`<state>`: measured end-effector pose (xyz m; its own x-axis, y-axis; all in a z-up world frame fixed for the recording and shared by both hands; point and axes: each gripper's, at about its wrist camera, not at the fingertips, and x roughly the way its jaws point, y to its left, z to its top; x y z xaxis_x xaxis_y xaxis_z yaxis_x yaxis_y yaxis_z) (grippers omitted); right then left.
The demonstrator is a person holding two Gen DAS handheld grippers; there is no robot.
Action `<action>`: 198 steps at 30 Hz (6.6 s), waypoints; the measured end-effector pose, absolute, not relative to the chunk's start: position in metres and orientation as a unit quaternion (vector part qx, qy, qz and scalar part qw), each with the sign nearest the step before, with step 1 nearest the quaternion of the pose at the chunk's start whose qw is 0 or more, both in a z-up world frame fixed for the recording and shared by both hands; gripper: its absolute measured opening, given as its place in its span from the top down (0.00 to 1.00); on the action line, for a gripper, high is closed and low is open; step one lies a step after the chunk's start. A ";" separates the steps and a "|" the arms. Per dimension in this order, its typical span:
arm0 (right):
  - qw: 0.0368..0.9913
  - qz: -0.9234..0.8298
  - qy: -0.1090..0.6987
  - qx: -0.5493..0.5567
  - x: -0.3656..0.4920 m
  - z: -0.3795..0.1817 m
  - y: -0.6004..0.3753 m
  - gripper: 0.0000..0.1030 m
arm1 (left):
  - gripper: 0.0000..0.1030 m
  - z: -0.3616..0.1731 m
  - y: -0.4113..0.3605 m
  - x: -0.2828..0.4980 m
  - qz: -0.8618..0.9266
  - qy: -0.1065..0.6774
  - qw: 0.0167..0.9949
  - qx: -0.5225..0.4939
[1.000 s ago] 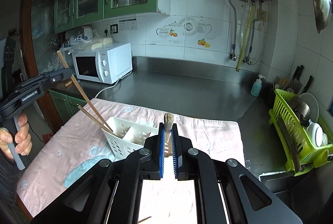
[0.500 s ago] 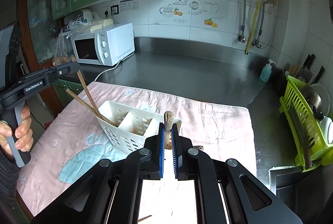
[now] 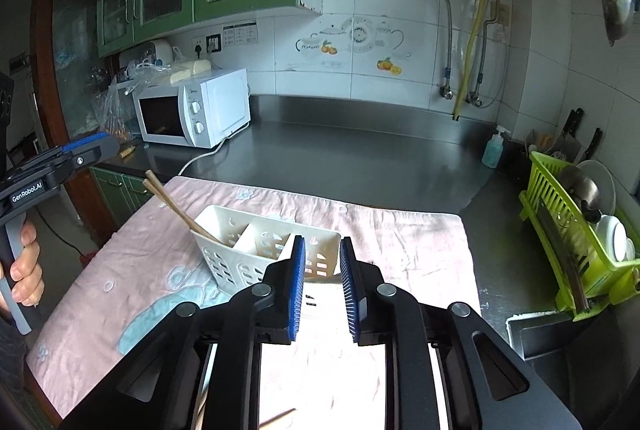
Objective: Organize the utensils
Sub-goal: 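Insert both held chopsticks into the holder slots and open both tools, then move both tools back to the pile and close each on a chopstick, then lift the chopstick with the left tool while the right tool lifts its chopstick, then lower both held chopsticks into the cream holder and open both tools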
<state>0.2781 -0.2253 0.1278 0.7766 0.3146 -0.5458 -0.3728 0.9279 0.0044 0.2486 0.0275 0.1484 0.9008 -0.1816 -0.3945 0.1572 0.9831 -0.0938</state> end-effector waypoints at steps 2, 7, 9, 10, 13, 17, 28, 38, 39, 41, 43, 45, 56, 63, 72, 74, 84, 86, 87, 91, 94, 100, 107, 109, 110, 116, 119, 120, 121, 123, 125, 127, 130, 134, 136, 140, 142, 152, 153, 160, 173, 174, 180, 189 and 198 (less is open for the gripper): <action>0.942 0.185 0.277 -0.044 0.262 0.125 -0.227 0.83 | 0.59 0.145 0.029 0.233 -0.088 0.208 0.974 -0.029; 0.937 0.200 0.284 -0.032 0.214 0.099 -0.225 0.83 | 0.51 0.128 0.036 0.192 -0.084 0.217 0.972 -0.023; 0.933 0.207 0.292 -0.028 0.194 0.082 -0.222 0.83 | 0.49 0.118 0.040 0.176 -0.081 0.223 0.971 -0.027; 0.931 0.211 0.297 -0.025 0.185 0.073 -0.220 0.83 | 0.48 0.112 0.041 0.169 -0.082 0.227 0.970 -0.027; 0.922 0.221 0.318 -0.011 0.158 0.041 -0.216 0.83 | 0.46 0.093 0.045 0.147 -0.072 0.237 0.969 -0.018; 0.911 0.228 0.343 -0.009 0.126 0.004 -0.204 0.83 | 0.45 0.069 0.054 0.128 -0.060 0.254 0.965 -0.021; 0.881 0.247 0.404 0.020 0.081 -0.066 -0.161 0.86 | 0.45 0.019 0.081 0.107 -0.040 0.292 0.954 -0.057; 0.876 0.228 0.424 0.018 0.096 -0.082 -0.146 0.93 | 0.45 0.009 0.092 0.102 -0.036 0.296 0.952 -0.069; 0.877 0.225 0.425 0.014 0.097 -0.083 -0.143 0.93 | 0.45 0.008 0.092 0.103 -0.037 0.297 0.952 -0.071; 0.876 0.221 0.428 0.009 0.098 -0.085 -0.139 0.93 | 0.45 0.006 0.093 0.102 -0.039 0.298 0.951 -0.073; 0.878 0.211 0.430 0.003 0.100 -0.087 -0.136 0.93 | 0.45 0.004 0.094 0.102 -0.039 0.298 0.951 -0.073; 0.879 0.204 0.432 0.000 0.101 -0.089 -0.136 0.93 | 0.45 0.003 0.096 0.102 -0.040 0.299 0.950 -0.077; 0.882 0.182 0.435 -0.032 0.108 -0.091 -0.127 0.93 | 0.44 -0.007 0.100 0.104 -0.044 0.304 0.948 -0.086; 0.879 0.173 0.442 -0.039 0.115 -0.091 -0.123 0.92 | 0.44 -0.013 0.095 0.102 -0.055 0.313 0.945 -0.078; 0.876 0.173 0.448 -0.037 0.122 -0.095 -0.122 0.90 | 0.44 -0.021 0.090 0.099 -0.063 0.324 0.941 -0.076; 0.876 0.173 0.448 -0.036 0.123 -0.095 -0.122 0.90 | 0.44 -0.023 0.088 0.098 -0.068 0.327 0.940 -0.073; 0.886 0.167 0.432 -0.028 0.121 -0.088 -0.137 0.93 | 0.46 -0.053 0.064 0.085 -0.115 0.375 0.918 -0.062; 0.889 0.166 0.427 -0.026 0.119 -0.086 -0.141 0.93 | 0.46 -0.060 0.056 0.083 -0.125 0.384 0.913 -0.057; 0.890 0.167 0.424 -0.025 0.119 -0.084 -0.143 0.93 | 0.46 -0.064 0.051 0.082 -0.126 0.390 0.911 -0.054; 0.897 0.165 0.409 -0.027 0.114 -0.079 -0.151 0.93 | 0.67 -0.079 0.035 0.086 -0.138 0.417 0.896 -0.066; 0.901 0.168 0.400 -0.025 0.110 -0.075 -0.156 0.93 | 0.73 -0.088 0.025 0.091 -0.136 0.431 0.889 -0.077; 0.905 0.178 0.387 -0.021 0.105 -0.070 -0.165 0.93 | 0.78 -0.094 0.013 0.101 -0.110 0.443 0.886 -0.087; 0.907 0.183 0.378 -0.016 0.102 -0.068 -0.173 0.93 | 0.78 -0.103 0.005 0.104 -0.081 0.454 0.884 -0.079; 0.908 0.184 0.377 -0.014 0.102 -0.068 -0.174 0.93 | 0.79 -0.102 0.004 0.105 -0.074 0.454 0.884 -0.081; 0.908 0.185 0.376 -0.014 0.101 -0.067 -0.175 0.93 | 0.80 -0.102 0.003 0.105 -0.068 0.453 0.885 -0.080; 0.912 0.186 0.366 -0.019 0.098 -0.062 -0.177 0.93 | 0.86 -0.102 -0.003 0.106 -0.029 0.450 0.890 -0.062; 0.911 0.187 0.368 -0.018 0.098 -0.064 -0.177 0.93 | 0.86 -0.103 -0.012 0.105 -0.021 0.443 0.896 -0.034; 0.910 0.187 0.369 -0.018 0.099 -0.065 -0.177 0.93 | 0.86 -0.103 -0.013 0.104 -0.019 0.441 0.897 -0.027; 0.909 0.188 0.371 -0.018 0.099 -0.066 -0.177 0.93 | 0.87 -0.103 -0.014 0.105 -0.017 0.438 0.899 -0.023; 0.909 0.188 0.372 -0.014 0.100 -0.066 -0.179 0.93 | 0.93 -0.102 -0.012 0.108 -0.009 0.439 0.898 -0.026; 0.911 0.188 0.367 -0.013 0.100 -0.064 -0.181 0.93 | 0.95 -0.100 -0.005 0.111 -0.012 0.441 0.896 -0.044; 0.914 0.187 0.361 -0.013 0.099 -0.059 -0.183 0.93 | 0.95 -0.097 -0.001 0.112 -0.019 0.435 0.899 -0.049; 0.918 0.187 0.350 -0.011 0.100 -0.051 -0.187 0.93 | 0.95 -0.087 0.003 0.110 -0.028 0.412 0.909 -0.050; 0.922 0.188 0.338 -0.003 0.102 -0.039 -0.192 0.94 | 0.95 -0.069 0.012 0.106 -0.029 0.374 0.925 -0.064; 0.925 0.187 0.329 -0.002 0.103 -0.034 -0.194 0.94 | 0.95 -0.062 0.016 0.104 -0.030 0.357 0.931 -0.069; 0.930 0.190 0.315 0.002 0.105 -0.022 -0.196 0.94 | 0.95 -0.053 0.022 0.103 -0.040 0.332 0.938 -0.086; 0.931 0.194 0.309 0.008 0.108 -0.016 -0.197 0.94 | 0.95 -0.046 0.024 0.103 -0.043 0.316 0.944 -0.089; 0.934 0.210 0.288 0.017 0.142 0.013 -0.194 0.94 | 0.95 -0.006 0.031 0.119 -0.078 0.271 0.956 -0.087; 0.933 0.212 0.289 0.017 0.147 0.016 -0.194 0.94 | 0.95 -0.002 0.032 0.122 -0.079 0.270 0.956 -0.084; 0.927 0.232 0.293 0.020 0.179 0.043 -0.199 0.94 | 0.95 0.028 0.035 0.143 -0.094 0.265 0.957 -0.070; 0.937 0.235 0.256 -0.024 0.225 0.151 -0.224 0.94 | 0.95 0.124 0.034 0.176 -0.116 0.189 0.973 -0.065; 0.939 0.230 0.253 -0.028 0.230 0.157 -0.226 0.94 | 0.95 0.133 0.032 0.179 -0.115 0.177 0.975 -0.064; 0.945 0.207 0.249 -0.040 0.257 0.172 -0.228 0.94 | 0.95 0.181 0.023 0.208 -0.096 0.116 0.986 -0.065; 0.941 0.200 0.270 -0.046 0.299 0.155 -0.223 0.94 | 0.95 0.183 0.017 0.279 -0.034 0.100 0.992 -0.066; 0.928 0.203 0.308 -0.057 0.324 0.121 -0.213 0.94 | 0.94 0.143 0.025 0.326 -0.025 0.160 0.984 -0.072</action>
<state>0.3241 -0.2134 0.1212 0.7273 0.3418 -0.5952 -0.4118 0.9110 0.0200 0.3263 0.0254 0.1429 0.9475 -0.0717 -0.3115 0.0258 0.9885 -0.1490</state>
